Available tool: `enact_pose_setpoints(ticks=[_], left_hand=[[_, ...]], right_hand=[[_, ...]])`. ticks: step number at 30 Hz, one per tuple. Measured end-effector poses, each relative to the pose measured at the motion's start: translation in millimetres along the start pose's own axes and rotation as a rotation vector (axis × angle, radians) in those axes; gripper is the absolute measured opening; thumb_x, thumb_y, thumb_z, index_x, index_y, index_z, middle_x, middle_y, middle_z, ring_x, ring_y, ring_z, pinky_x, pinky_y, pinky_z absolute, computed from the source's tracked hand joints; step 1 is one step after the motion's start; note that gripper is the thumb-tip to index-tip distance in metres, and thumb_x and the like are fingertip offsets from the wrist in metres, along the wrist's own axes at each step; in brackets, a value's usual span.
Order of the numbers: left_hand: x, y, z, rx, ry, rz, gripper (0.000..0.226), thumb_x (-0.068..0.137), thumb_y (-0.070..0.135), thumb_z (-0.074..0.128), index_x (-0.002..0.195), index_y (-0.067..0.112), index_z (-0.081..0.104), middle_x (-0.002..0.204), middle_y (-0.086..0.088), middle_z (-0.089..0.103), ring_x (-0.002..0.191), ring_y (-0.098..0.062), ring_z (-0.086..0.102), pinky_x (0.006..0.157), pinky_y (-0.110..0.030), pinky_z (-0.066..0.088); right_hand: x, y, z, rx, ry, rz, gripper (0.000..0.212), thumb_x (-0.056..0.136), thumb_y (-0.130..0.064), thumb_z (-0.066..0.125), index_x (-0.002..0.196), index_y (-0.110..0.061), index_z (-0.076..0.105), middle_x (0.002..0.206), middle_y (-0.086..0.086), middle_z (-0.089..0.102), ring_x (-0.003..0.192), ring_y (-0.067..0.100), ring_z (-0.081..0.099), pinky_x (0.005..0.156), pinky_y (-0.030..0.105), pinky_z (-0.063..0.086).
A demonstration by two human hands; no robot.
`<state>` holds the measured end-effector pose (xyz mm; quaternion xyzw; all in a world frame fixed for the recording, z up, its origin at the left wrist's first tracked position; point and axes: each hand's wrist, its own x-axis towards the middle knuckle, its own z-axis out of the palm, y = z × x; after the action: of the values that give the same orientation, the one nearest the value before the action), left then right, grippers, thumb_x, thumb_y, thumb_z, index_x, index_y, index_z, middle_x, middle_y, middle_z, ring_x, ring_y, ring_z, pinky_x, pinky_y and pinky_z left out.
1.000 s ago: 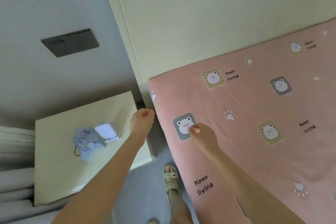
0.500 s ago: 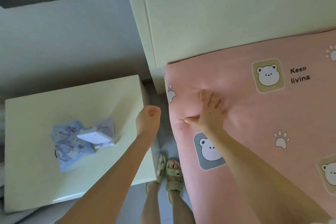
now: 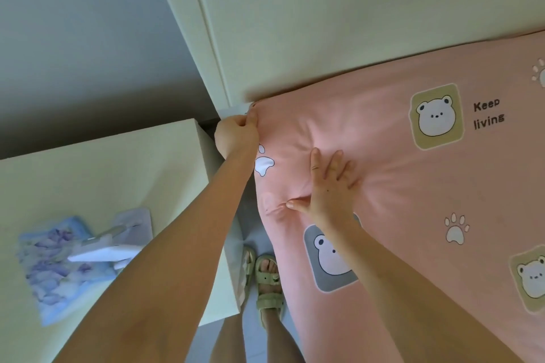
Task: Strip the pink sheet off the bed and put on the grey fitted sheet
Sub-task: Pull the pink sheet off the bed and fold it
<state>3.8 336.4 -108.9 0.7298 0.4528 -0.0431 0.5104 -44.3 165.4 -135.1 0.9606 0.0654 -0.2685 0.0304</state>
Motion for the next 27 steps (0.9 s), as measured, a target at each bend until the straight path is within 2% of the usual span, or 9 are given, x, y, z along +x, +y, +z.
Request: enact_pose_setpoints(ticks=[2,4,7,10,13,16,22,24,27], left_hand=[[-3.9,2.8,-7.9,0.14,-0.003,0.127,0.057,0.095,0.024,0.052,0.047,0.015,0.021,0.038,0.004,0.02,0.047,-0.016,0.015,0.047,-0.03,0.011],[-9.4,7.9,-15.3,0.249,-0.012,0.244,0.054,0.096,0.022,0.049,0.049,0.013,0.022,0.046,-0.003,0.022,0.05,-0.019,0.018,0.048,-0.032,0.011],[-31.6,10.3,-26.3,0.25,-0.027,0.437,0.048,0.092,0.021,0.049,0.05,0.004,0.035,0.049,-0.017,0.035,0.055,-0.02,0.026,0.051,-0.032,0.018],[-71.3,12.2,-40.2,0.266,-0.083,0.684,0.048,0.089,0.01,0.055,0.048,0.015,0.03,0.044,0.003,0.026,0.049,-0.016,0.025,0.047,-0.027,0.018],[-94.1,8.2,-55.2,0.362,-0.111,0.881,0.035,0.082,0.01,0.059,0.05,0.007,0.045,0.044,0.004,0.037,0.045,-0.015,0.033,0.044,-0.024,0.024],[-110.4,10.2,-64.3,0.351,-0.121,0.996,0.036,0.084,0.02,0.055,0.051,0.006,0.056,0.045,0.0,0.049,0.045,-0.013,0.039,0.049,-0.029,0.033],[-150.8,46.9,-72.7,0.263,-0.1,1.092,0.036,0.084,0.02,0.062,0.05,0.008,0.058,0.044,0.004,0.043,0.05,-0.012,0.034,0.048,-0.018,0.025],[-164.0,60.4,-75.9,0.234,-0.091,1.102,0.037,0.085,0.024,0.061,0.051,0.009,0.06,0.043,0.002,0.046,0.051,-0.014,0.037,0.047,-0.02,0.031],[-183.8,83.1,-82.7,0.18,-0.083,1.113,0.035,0.082,0.032,0.058,0.052,0.013,0.061,0.045,0.008,0.049,0.054,-0.014,0.044,0.049,-0.021,0.038]], right_hand=[[-3.9,3.6,-6.3,0.012,-0.045,-0.014,0.128,0.062,-0.075,0.063,0.15,-0.025,-0.015,0.156,0.025,-0.008,0.141,0.05,0.001,0.108,0.063,0.017],[-7.7,7.9,-15.7,0.071,-0.047,-0.015,0.123,0.065,-0.072,0.065,0.151,-0.024,-0.01,0.156,0.023,-0.005,0.141,0.047,0.004,0.11,0.058,0.018],[-23.6,6.9,-41.0,0.4,0.098,-0.045,0.102,0.075,-0.059,0.066,0.152,-0.019,0.012,0.155,0.016,0.022,0.139,0.035,0.025,0.11,0.04,0.026],[-44.7,-2.0,-72.9,0.683,0.336,-0.11,0.096,0.077,-0.054,0.069,0.151,-0.024,0.015,0.146,0.003,0.043,0.128,0.022,0.045,0.094,0.023,0.032],[-60.5,-6.6,-94.2,0.585,0.403,-0.175,0.086,0.08,-0.054,0.065,0.149,-0.031,0.019,0.112,0.007,0.063,0.097,0.026,0.059,0.079,0.03,0.042],[-70.2,-0.9,-99.3,0.404,0.592,-0.283,0.062,0.083,-0.052,0.049,0.135,-0.019,0.052,0.074,0.004,0.059,0.066,0.025,0.059,0.056,0.03,0.046],[-89.9,21.8,-131.2,0.414,0.804,-0.468,0.027,0.084,-0.018,0.059,0.106,-0.009,0.071,0.07,0.002,0.067,0.06,0.024,0.06,0.053,0.029,0.049],[-96.7,29.6,-149.2,0.406,0.866,-0.498,0.018,0.076,-0.004,0.069,0.092,-0.009,0.075,0.068,0.001,0.068,0.058,0.024,0.059,0.051,0.029,0.047],[-108.9,41.9,-178.2,0.383,0.904,-0.551,0.013,0.078,-0.004,0.063,0.085,-0.008,0.074,0.068,0.003,0.068,0.057,0.024,0.059,0.051,0.03,0.045]])
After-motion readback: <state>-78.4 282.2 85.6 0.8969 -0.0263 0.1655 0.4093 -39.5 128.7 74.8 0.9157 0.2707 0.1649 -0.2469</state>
